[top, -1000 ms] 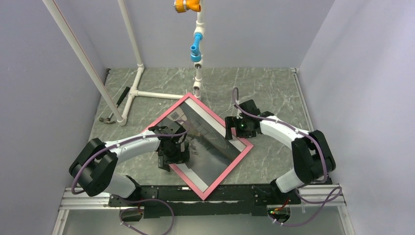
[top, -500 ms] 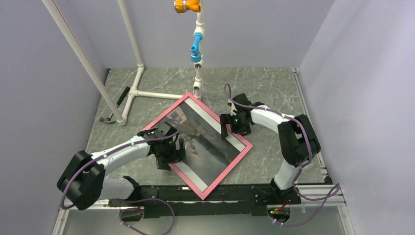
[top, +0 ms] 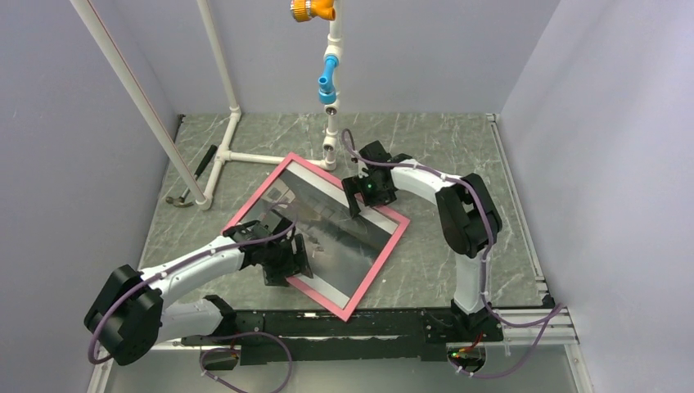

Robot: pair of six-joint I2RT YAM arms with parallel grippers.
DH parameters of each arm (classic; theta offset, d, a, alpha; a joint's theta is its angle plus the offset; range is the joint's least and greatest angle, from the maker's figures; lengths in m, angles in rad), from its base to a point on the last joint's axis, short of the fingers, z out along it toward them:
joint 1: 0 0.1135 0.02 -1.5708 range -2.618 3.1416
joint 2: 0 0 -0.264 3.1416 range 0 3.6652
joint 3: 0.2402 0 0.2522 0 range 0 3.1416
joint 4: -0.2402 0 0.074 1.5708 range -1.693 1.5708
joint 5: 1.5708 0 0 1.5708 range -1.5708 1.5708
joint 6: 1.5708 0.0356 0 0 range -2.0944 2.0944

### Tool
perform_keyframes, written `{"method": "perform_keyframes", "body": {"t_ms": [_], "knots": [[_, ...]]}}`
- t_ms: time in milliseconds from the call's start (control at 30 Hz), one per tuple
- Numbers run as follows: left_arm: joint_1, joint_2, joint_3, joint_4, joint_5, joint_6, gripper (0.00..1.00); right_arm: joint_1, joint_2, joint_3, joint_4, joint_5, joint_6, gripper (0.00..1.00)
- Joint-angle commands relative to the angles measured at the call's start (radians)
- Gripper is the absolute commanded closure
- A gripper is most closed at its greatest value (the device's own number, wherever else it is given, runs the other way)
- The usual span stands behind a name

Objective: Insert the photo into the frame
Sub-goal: Adjust the photo frame at the center of the board.

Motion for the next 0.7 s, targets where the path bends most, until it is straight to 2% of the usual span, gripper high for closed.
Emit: {"method": "perform_keyframes", "body": {"t_ms": [0, 100, 200, 400, 533, 667], "knots": [[-0.075, 0.011, 0.071, 0.209, 0.080, -0.041, 0.17, 0.047, 0.021, 0.057, -0.036, 0.040, -0.009, 0.00], [-0.102, 0.031, 0.101, 0.127, 0.063, -0.005, 0.06, 0.043, -0.004, 0.065, -0.077, 0.160, 0.003, 0.00], [-0.104, 0.021, 0.107, 0.015, 0.000, 0.053, 0.01, 0.019, -0.063, 0.040, -0.094, 0.238, 0.038, 0.00], [-0.103, -0.038, 0.146, -0.186, -0.134, 0.122, 0.01, -0.079, -0.188, -0.014, -0.075, 0.122, 0.153, 0.00], [-0.098, -0.063, 0.231, -0.287, -0.233, 0.167, 0.01, -0.091, -0.273, -0.033, -0.111, 0.134, 0.186, 0.00], [-0.033, -0.019, 0.316, -0.290, -0.265, 0.247, 0.01, -0.091, -0.375, -0.098, -0.174, 0.139, 0.225, 0.00]]}}
